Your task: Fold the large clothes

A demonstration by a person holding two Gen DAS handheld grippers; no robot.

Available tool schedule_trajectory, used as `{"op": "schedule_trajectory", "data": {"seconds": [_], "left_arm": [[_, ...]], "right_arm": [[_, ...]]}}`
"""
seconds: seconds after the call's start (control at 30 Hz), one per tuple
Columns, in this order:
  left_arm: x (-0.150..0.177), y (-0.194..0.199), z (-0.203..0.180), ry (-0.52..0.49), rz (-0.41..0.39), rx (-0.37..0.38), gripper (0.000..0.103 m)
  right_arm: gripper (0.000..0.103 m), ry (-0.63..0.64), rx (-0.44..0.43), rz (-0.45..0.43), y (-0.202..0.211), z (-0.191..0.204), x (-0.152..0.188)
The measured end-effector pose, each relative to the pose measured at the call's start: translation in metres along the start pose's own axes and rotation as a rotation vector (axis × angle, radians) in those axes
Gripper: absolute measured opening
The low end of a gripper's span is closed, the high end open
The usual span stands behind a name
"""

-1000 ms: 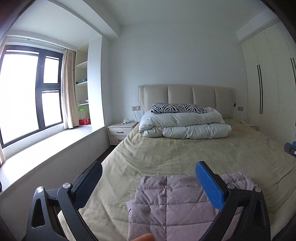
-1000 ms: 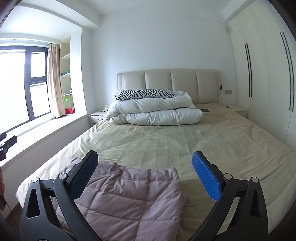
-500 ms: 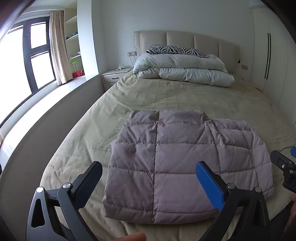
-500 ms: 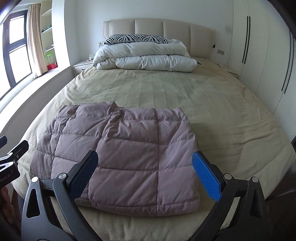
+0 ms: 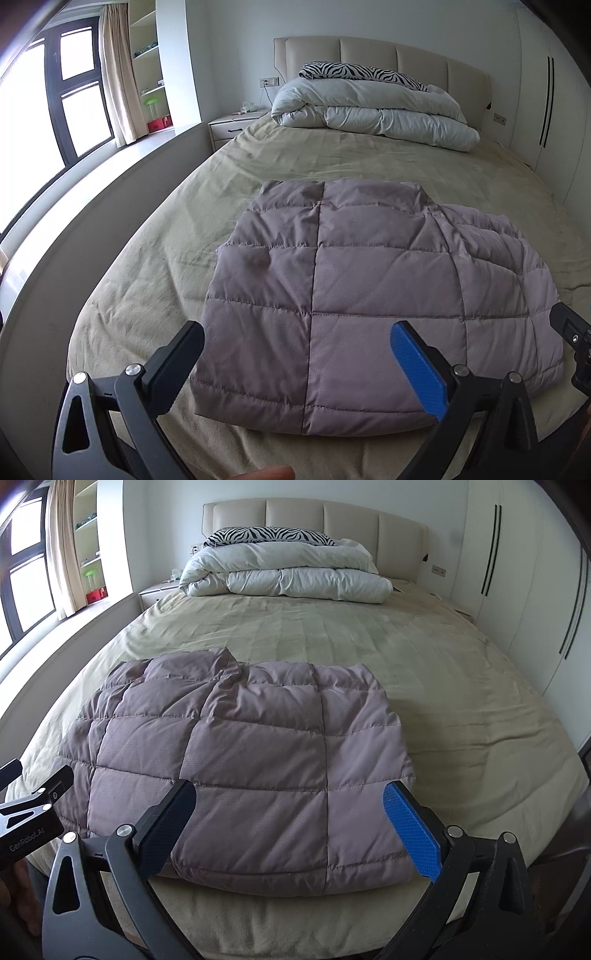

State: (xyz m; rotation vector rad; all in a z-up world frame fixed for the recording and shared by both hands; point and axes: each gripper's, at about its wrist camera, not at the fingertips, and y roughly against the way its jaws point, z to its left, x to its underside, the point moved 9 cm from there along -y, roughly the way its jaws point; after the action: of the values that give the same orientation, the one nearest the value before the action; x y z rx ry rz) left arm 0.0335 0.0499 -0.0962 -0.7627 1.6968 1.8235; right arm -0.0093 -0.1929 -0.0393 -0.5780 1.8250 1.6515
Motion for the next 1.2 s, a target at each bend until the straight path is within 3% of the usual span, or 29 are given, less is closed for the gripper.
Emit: {"op": "schedule_trajectory", "data": {"seconds": [0.6, 1.2], "left_arm": [[0.012, -0.008, -0.008, -0.012, 0.033, 0.013, 0.103], [0.022, -0.016, -0.014, 0.020, 0.095, 0.106, 0.103]], "right_arm": [[0.103, 0.008, 0.011, 0.047, -0.021, 0.002, 0.015], [0.103, -0.003, 0.036, 0.054, -0.029, -0.005, 0.019]]}}
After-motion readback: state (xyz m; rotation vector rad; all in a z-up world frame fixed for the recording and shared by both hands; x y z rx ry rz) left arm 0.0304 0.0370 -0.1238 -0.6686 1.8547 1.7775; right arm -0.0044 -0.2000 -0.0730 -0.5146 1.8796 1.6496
